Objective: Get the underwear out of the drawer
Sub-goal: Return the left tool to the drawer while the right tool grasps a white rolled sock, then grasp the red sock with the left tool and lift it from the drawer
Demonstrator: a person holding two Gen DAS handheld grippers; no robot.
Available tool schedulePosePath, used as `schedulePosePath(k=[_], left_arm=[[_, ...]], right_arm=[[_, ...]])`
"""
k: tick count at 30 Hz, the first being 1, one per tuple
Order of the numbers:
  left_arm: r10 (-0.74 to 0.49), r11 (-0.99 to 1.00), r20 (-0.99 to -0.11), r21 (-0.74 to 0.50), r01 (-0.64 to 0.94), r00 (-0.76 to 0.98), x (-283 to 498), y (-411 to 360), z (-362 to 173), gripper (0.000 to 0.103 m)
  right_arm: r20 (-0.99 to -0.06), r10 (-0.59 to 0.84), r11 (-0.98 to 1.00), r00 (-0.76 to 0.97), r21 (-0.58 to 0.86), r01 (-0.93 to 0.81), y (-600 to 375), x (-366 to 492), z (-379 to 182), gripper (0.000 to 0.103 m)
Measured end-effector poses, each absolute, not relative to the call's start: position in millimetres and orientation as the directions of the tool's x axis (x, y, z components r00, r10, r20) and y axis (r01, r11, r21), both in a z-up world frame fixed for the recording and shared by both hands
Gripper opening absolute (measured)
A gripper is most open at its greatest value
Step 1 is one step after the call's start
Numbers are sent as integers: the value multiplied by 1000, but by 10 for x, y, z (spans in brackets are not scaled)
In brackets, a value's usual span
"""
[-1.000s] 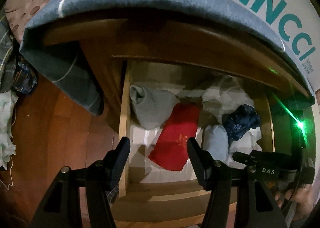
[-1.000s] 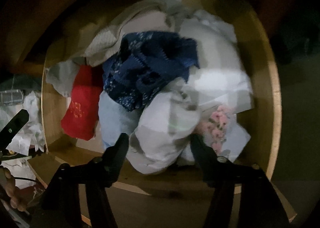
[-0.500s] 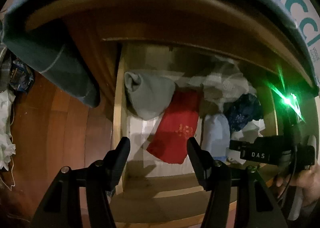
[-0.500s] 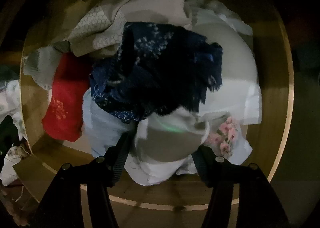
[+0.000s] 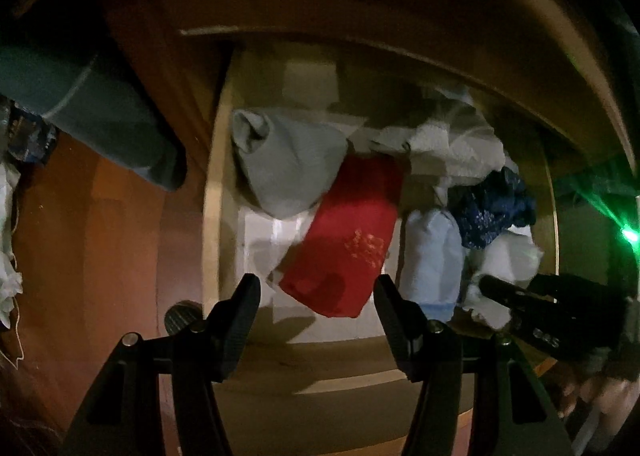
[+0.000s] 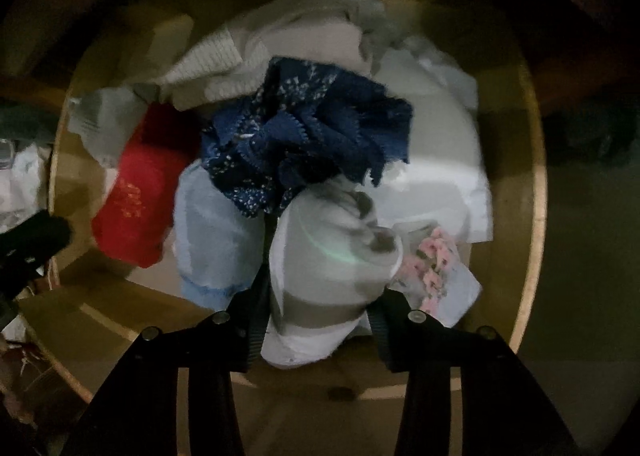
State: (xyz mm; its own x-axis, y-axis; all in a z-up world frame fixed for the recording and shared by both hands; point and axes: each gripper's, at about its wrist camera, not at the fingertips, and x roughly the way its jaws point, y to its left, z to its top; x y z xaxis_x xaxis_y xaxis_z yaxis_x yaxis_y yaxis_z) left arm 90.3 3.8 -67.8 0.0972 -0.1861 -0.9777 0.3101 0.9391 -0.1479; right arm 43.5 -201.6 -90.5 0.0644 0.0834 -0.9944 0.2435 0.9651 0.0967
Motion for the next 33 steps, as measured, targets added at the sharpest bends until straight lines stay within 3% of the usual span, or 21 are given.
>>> schedulePosePath(k=[10, 20, 33], left_arm=[[-202, 929, -979, -188, 320, 11, 946, -175, -891, 71], [-89, 919, -996, -88, 383, -16, 1028, -390, -1121, 71], [-14, 936, -997, -41, 348, -80, 1262, -554, -1337, 71]], right_arm=[[-970, 164, 944, 178, 207, 259, -2312, 95, -623, 41], [-962, 207, 931, 178, 250, 268, -2317, 144, -614, 41], [-959, 215, 929, 183, 259, 265, -2305, 146, -642, 42]])
